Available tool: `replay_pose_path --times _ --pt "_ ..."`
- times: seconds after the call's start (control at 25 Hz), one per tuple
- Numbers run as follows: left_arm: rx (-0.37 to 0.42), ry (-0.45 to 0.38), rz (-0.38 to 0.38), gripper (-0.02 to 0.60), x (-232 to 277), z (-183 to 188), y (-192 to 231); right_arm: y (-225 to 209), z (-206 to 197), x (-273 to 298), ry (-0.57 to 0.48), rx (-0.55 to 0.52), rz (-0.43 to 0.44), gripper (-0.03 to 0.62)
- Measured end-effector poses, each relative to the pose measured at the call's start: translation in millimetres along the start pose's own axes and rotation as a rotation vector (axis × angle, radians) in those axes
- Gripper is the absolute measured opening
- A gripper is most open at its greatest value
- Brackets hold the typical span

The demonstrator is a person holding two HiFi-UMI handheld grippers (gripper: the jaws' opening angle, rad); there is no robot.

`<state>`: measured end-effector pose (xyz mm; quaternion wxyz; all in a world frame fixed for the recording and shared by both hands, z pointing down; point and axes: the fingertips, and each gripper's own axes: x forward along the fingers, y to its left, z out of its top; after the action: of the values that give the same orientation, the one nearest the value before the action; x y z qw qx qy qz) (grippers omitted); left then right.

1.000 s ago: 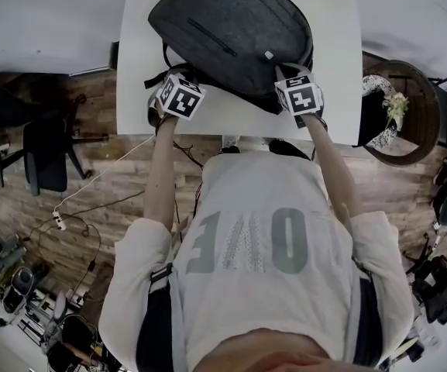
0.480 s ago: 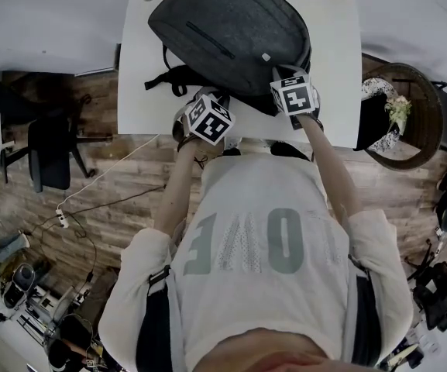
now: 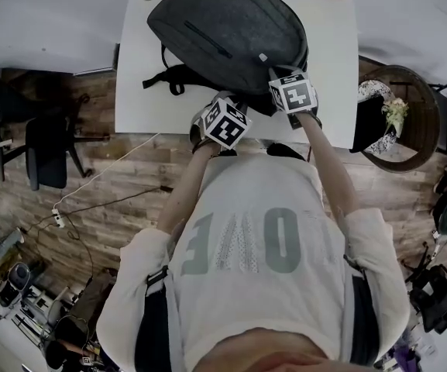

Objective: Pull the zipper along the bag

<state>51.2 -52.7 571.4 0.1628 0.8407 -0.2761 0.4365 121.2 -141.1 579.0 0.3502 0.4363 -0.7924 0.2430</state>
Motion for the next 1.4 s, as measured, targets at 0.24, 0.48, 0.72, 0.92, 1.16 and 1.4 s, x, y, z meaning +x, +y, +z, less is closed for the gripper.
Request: replay_pose_path --times 0.24,0.48,0.72,0.92,1.16,1.4 --pt "-0.036 0.0 0.032 0.029 0 -10 5 5 16 -16 0.022 -0.137 0.13 0.025" --pt "-0.045 0.005 0.036 0.029 3 -14 3 -70 92 -8 0.021 -0.598 -0.086 0.025" --pt "-0.028 0.011 0.076 0.029 9 -17 6 -110 64 29 0.222 -0.709 -0.102 0.025" --pt "-0.102 -0.02 0.122 0.029 2 -29 18 -100 54 24 0.232 -0.733 -0.159 0.025" --pt "-0.169 0.006 0.201 0.029 -25 -68 61 -59 16 -1 0.231 -0.544 -0.025 0.025" --pt "-0.149 0.07 0.333 0.029 -54 -101 126 21 -24 -19 0.226 -0.433 0.223 0.025"
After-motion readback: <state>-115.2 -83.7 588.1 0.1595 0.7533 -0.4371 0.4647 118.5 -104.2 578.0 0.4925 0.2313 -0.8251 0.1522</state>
